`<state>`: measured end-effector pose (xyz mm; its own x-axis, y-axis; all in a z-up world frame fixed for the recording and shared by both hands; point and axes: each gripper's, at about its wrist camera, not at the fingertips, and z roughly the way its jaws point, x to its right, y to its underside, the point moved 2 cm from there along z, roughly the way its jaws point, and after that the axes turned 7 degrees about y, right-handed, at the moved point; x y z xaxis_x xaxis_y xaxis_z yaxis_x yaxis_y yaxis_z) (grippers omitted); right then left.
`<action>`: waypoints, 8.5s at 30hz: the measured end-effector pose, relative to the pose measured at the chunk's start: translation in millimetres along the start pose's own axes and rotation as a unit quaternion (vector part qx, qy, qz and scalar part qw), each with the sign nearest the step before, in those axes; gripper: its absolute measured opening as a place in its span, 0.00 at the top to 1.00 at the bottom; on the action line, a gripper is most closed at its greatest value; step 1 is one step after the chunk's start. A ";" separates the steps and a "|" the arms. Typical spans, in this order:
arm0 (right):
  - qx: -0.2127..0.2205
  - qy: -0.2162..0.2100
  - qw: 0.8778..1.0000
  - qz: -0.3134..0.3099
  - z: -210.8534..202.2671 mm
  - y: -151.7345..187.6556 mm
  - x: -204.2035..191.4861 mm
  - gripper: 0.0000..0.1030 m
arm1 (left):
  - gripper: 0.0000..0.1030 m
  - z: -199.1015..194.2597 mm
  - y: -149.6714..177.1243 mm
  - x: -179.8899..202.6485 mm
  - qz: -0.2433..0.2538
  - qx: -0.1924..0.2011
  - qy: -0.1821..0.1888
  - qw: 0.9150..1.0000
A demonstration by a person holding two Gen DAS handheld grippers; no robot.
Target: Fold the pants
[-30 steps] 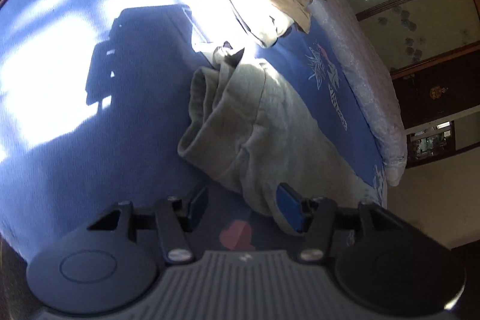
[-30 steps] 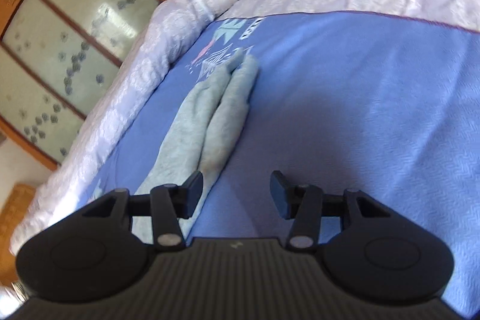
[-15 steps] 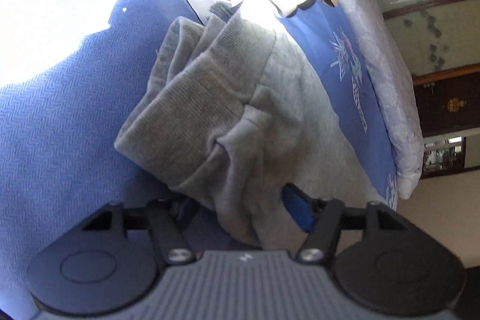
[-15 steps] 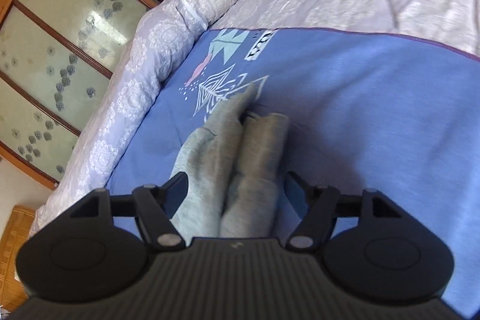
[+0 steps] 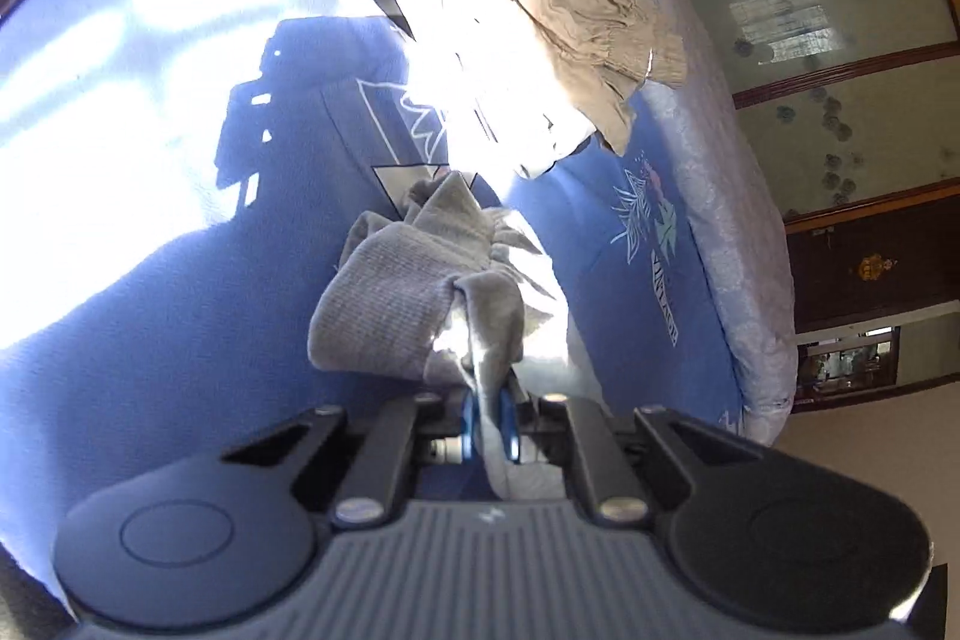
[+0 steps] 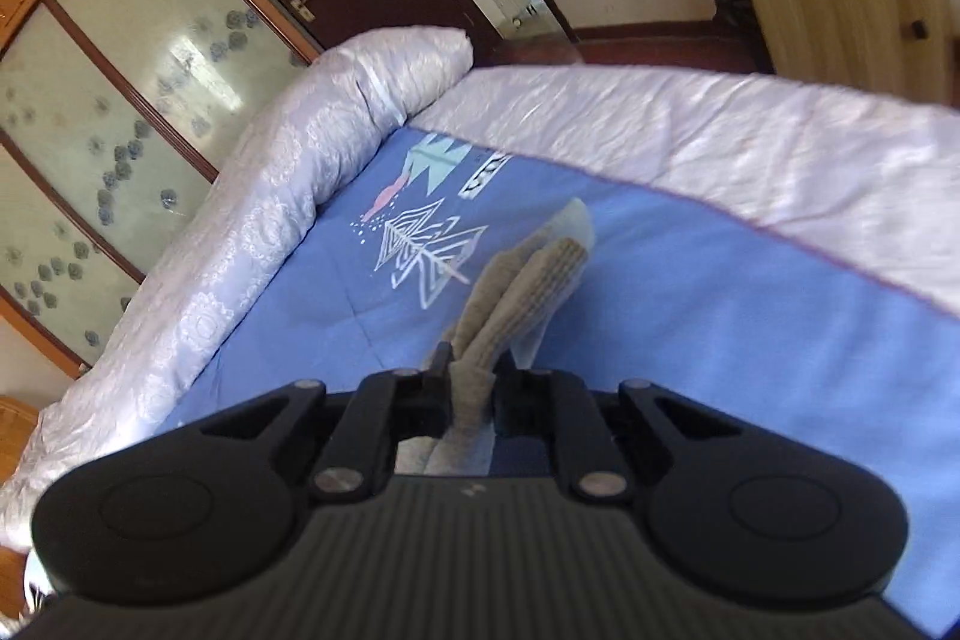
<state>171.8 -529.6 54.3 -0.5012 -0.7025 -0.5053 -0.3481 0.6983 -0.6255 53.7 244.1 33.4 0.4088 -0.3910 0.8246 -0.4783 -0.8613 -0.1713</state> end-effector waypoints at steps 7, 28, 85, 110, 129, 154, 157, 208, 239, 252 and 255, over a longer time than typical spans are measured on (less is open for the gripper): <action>-0.028 0.046 0.999 0.006 -107.3 63.9 101.9 0.84 | 0.91 -24.1 15.6 -30.3 0.019 -0.037 -0.078 0.996; -0.003 0.025 0.989 -0.145 -128.7 173.1 -5.1 0.61 | 0.18 104.5 -20.3 46.0 0.255 -0.105 -0.103 0.956; -0.023 0.014 0.989 0.147 -76.2 110.4 114.5 0.28 | 0.60 63.5 100.9 23.9 0.259 -0.097 -0.073 0.958; -0.184 -0.236 0.856 -0.422 -99.2 296.2 -151.0 0.42 | 0.63 59.3 124.6 46.1 0.216 -0.158 0.012 0.963; -0.170 -0.114 0.976 -0.079 -60.9 199.8 -8.6 0.36 | 0.80 182.0 232.6 100.2 0.439 -0.184 -0.025 0.879; -0.179 -0.227 0.950 -0.118 -102.0 197.3 -111.9 0.85 | 0.58 -40.3 42.7 -3.5 0.147 0.010 0.038 0.988; -0.181 -0.305 0.919 -0.171 -129.8 206.2 -189.6 0.85 | 0.56 -42.9 27.2 5.3 0.156 0.025 0.058 0.986; -0.304 -0.285 0.873 -0.252 -86.9 329.1 -234.9 0.86 | 0.45 30.0 46.2 -24.4 0.161 -0.062 -0.042 0.984; -0.272 -0.148 0.922 -0.233 9.5 224.5 -150.0 0.83 | 0.25 112.3 189.1 50.3 0.387 -0.166 -0.120 0.899; -0.138 -0.080 0.927 -0.340 17.0 243.6 -163.3 0.58 | 0.21 118.1 195.7 54.3 0.403 -0.161 -0.125 0.892; -0.123 -0.069 0.936 -0.323 7.6 228.8 -155.2 0.48 | 0.21 118.4 195.9 54.5 0.403 -0.162 -0.125 0.892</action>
<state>176.0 -261.8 -14.8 -0.0225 -0.9881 -0.1519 -0.7229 0.1210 -0.6803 74.3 15.7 -19.1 -0.0291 -0.9360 0.3508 -0.8775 -0.1441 -0.4574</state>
